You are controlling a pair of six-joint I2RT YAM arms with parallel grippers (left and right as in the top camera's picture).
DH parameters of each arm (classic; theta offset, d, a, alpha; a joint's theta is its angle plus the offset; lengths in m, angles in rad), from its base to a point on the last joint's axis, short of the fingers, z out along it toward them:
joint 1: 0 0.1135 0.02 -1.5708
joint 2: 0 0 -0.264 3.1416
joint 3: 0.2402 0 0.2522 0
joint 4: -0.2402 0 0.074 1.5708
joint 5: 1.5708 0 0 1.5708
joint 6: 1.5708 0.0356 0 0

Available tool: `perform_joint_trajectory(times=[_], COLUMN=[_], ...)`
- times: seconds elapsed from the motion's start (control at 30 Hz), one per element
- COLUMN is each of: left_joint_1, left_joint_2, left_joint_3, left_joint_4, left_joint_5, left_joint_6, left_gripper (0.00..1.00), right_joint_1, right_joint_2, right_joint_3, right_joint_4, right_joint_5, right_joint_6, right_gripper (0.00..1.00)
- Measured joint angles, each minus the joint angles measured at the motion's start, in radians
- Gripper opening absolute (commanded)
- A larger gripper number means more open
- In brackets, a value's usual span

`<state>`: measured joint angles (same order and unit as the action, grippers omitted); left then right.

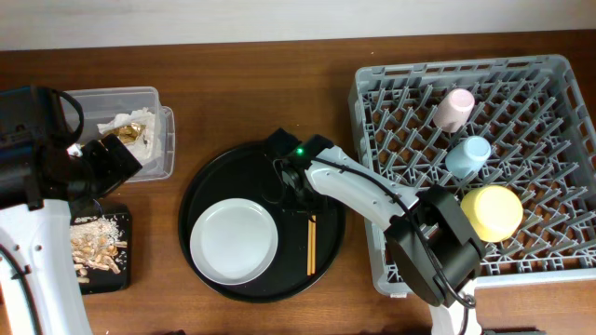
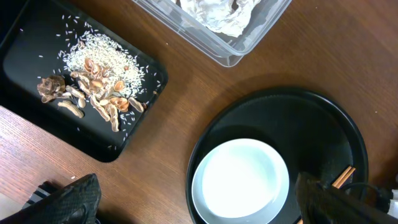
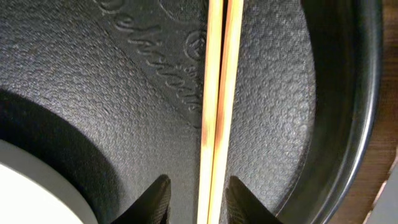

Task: Sort waste into correct bins and load items into the dishwasher rack

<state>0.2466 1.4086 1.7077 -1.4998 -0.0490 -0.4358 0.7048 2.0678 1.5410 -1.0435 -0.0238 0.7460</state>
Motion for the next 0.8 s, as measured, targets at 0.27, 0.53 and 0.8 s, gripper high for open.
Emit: perform_joint_trajectory(times=[0.27,0.53,0.8], left_joint_1=[0.0,0.0,0.0], left_joint_2=[0.0,0.0,0.0], left_joint_3=[0.0,0.0,0.0], left_joint_4=[0.0,0.0,0.0], left_joint_5=[0.0,0.0,0.0], left_joint_6=[0.0,0.0,0.0], left_gripper=[0.99,0.99,0.99], right_joint_1=[0.007,0.017,0.017], right_joint_2=[0.0,0.0,0.0], right_joint_3=[-0.016,-0.045,-0.097], right_joint_4=[0.054,0.086,0.146], right_joint_5=[0.005,0.009,0.008], right_joint_6=[-0.01,-0.01,-0.01], right_gripper=[0.33,0.33,0.33])
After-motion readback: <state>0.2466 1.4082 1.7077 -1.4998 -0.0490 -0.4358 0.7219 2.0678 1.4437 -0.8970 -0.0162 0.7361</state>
